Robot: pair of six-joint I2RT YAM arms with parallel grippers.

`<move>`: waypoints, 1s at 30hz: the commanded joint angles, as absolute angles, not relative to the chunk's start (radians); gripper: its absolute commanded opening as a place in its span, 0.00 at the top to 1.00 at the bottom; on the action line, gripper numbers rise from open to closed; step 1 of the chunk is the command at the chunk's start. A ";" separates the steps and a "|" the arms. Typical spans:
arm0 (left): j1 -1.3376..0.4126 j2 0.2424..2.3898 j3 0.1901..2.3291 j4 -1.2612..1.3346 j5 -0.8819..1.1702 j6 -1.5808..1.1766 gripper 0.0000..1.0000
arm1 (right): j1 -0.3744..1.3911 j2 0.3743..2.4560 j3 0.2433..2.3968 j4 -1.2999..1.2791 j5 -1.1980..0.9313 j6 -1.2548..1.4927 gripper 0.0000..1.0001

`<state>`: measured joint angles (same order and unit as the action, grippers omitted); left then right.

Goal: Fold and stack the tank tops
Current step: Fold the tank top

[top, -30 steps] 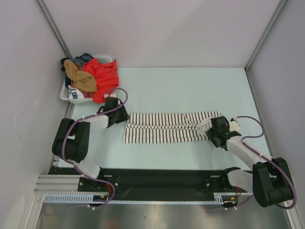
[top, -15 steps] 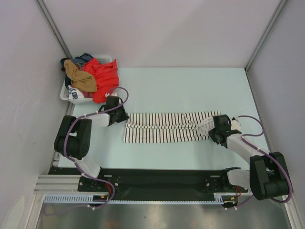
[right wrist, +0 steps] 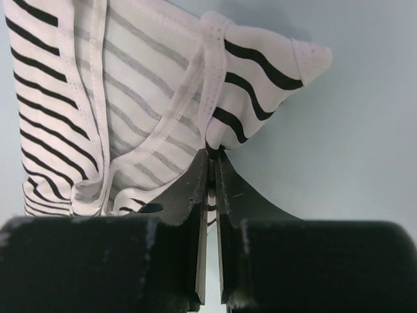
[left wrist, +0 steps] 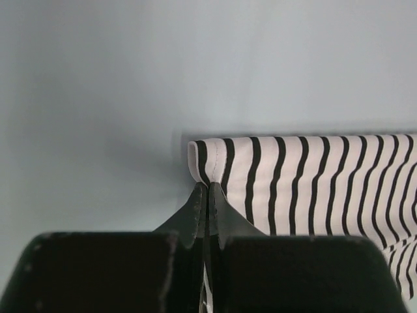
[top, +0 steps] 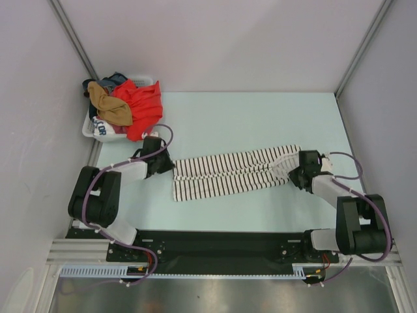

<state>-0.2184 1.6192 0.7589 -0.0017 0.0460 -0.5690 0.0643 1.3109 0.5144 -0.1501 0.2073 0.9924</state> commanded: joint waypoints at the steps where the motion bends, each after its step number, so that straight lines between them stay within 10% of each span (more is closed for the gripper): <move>1: -0.229 1.493 0.654 0.040 0.037 -0.636 1.00 | 0.043 1.406 0.599 -0.103 0.216 0.914 1.00; 19: -0.774 1.132 0.297 0.046 -0.277 -1.008 1.00 | 0.008 2.029 1.238 -0.138 -0.037 0.681 1.00; 30: -1.190 1.367 0.357 0.038 -0.477 -1.340 1.00 | 0.104 2.305 1.629 -0.164 -0.142 0.686 0.97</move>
